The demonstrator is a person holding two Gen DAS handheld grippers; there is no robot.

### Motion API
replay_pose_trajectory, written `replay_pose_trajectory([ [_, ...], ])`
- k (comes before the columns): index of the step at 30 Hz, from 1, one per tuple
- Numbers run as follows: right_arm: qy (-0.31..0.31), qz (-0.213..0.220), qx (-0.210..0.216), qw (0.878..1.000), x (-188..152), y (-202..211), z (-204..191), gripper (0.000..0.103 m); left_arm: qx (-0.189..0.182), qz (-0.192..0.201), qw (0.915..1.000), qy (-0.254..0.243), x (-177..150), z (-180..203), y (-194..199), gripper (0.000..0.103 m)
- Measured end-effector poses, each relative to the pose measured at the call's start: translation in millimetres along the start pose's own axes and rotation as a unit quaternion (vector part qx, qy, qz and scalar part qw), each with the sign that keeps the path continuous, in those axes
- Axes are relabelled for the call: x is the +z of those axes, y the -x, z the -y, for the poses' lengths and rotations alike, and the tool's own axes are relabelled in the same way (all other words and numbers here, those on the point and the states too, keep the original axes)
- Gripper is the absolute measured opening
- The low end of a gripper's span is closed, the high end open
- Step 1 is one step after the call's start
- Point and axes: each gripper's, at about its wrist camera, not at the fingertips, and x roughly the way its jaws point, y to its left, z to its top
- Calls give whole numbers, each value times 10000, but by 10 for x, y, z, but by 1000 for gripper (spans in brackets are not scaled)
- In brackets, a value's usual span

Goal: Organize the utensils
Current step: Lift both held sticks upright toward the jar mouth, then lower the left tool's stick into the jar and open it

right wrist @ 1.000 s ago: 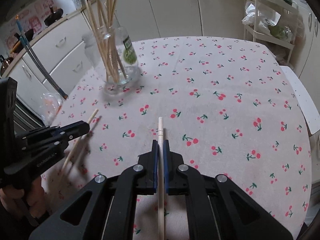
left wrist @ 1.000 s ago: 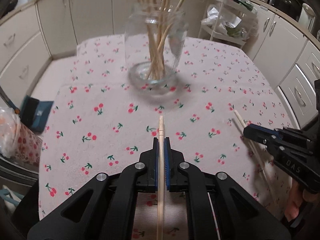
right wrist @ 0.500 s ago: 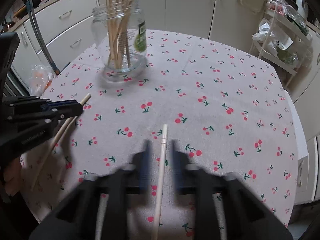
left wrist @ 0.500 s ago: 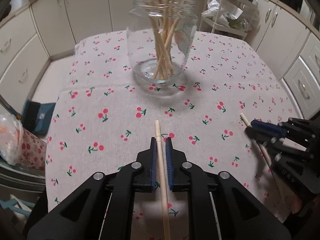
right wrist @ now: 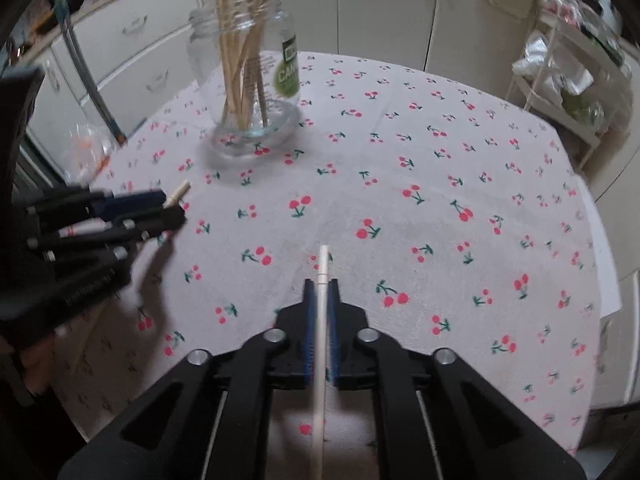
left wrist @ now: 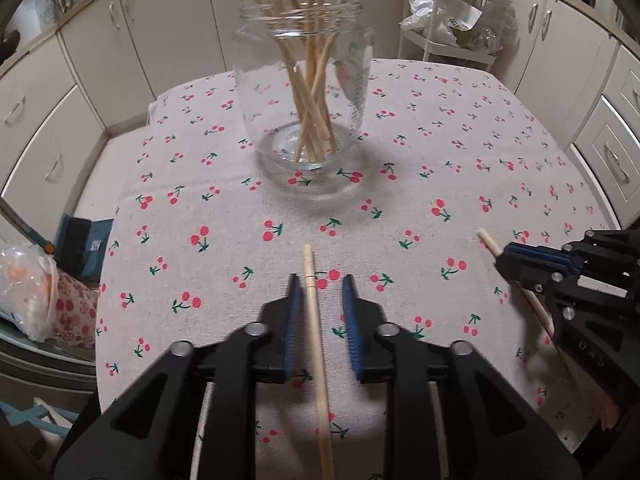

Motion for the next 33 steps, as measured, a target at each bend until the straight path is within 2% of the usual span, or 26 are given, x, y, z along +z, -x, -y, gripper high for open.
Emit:
replay_pose_trajectory([
  [2,-370,128,330,9987,-8,41,49,6,-106,7,9999,72,-2,-13,22,5],
  [5,-814,764,745,9909,-14,277,84,6,-211,255,9992,236,-18,-86,149,5],
  [8,-1127,1541,970,9768,-9,610,82,6,-468,817,9941,538,-9,-203,443,5],
  [10,-1163,2007,943,9681,10,834,39,6,-613,1256,9877,696,6,-259,681,5],
  [14,-1035,2970,800,9459,60,1364,-110,6,-710,2286,9662,959,50,-329,1273,5],
  [18,-963,3802,676,9174,128,1823,-241,6,-679,3143,9404,1104,101,-330,1766,5],
  [19,-967,4053,645,9068,162,1945,-271,6,-674,3313,9344,1124,124,-316,1858,5],
  [23,-998,4607,600,8799,279,2191,-331,6,-705,4024,9044,1230,244,-314,2209,5],
  [27,-1045,4966,608,8595,483,2315,-341,6,-805,4452,8810,1385,426,-397,2387,5],
  [31,-1136,5146,651,8474,720,2293,-272,6,-844,4651,8678,1532,629,-502,2454,5],
  [33,-1146,5220,651,8427,788,2264,-253,6,-838,4698,8646,1570,733,-536,2435,5],
])
